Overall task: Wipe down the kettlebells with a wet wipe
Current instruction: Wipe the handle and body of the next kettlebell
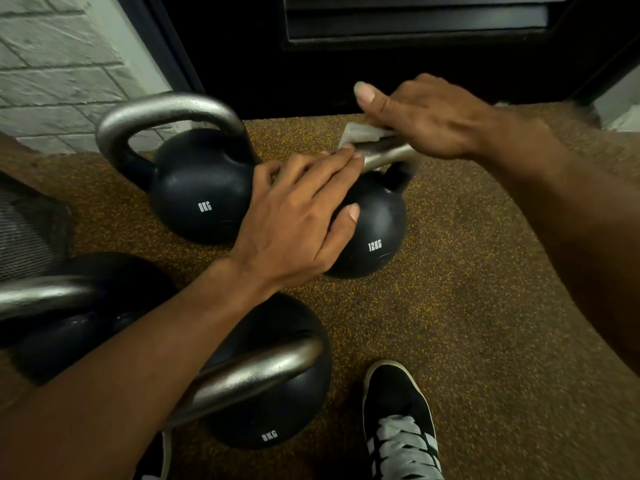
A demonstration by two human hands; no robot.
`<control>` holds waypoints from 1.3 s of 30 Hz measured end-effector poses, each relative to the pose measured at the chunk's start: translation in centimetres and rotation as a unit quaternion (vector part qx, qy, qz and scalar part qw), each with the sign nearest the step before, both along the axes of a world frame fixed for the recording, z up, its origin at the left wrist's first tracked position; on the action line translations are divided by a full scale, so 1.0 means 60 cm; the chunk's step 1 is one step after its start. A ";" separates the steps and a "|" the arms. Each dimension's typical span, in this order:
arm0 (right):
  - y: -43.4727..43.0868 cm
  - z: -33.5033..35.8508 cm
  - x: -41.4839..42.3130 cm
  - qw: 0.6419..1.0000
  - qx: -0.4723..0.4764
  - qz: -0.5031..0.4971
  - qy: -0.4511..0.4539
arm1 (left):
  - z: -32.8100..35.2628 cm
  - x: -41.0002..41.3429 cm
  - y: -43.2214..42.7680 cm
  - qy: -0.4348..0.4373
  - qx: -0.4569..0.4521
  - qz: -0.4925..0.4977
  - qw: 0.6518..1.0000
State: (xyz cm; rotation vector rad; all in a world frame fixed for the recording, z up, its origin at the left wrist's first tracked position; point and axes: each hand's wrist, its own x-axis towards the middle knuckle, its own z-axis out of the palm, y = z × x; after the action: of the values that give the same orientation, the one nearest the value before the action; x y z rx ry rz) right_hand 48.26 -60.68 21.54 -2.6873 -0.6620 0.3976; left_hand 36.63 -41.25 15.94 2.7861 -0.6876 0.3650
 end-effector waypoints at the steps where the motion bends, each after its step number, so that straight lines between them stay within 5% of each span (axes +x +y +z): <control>1: -0.007 -0.010 -0.009 1.000 0.026 -0.004 -0.015 | 0.001 0.000 -0.001 0.004 0.001 -0.001 1.000; 5: -0.036 -0.070 -0.089 0.978 0.125 -0.011 -0.166 | 0.006 -0.002 0.006 0.032 -0.048 -0.010 0.998; 10: -0.054 -0.118 -0.140 0.963 0.126 0.022 -0.236 | 0.008 -0.006 0.027 0.007 -0.056 -0.018 0.998; 18: -0.036 -0.090 -0.098 0.976 0.109 0.028 -0.189 | 0.004 -0.010 0.022 0.006 -0.021 -0.010 1.000; 26: -0.051 -0.108 -0.138 0.968 0.063 0.081 -0.227 | 0.012 -0.012 0.031 0.044 -0.080 -0.012 0.996; 32: -0.013 -0.071 -0.076 0.985 0.052 0.049 -0.158 | 0.020 0.000 0.032 0.068 -0.194 0.047 0.978; 39: -0.005 -0.086 -0.142 0.976 0.046 0.079 -0.197 | 0.031 -0.017 0.024 0.044 -0.161 0.036 0.985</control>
State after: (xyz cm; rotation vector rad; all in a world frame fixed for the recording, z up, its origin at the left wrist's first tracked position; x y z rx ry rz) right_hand 39.73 -60.98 16.37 -2.6532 -0.9815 -0.1348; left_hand 35.63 -39.82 17.80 2.5065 -0.4605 0.3304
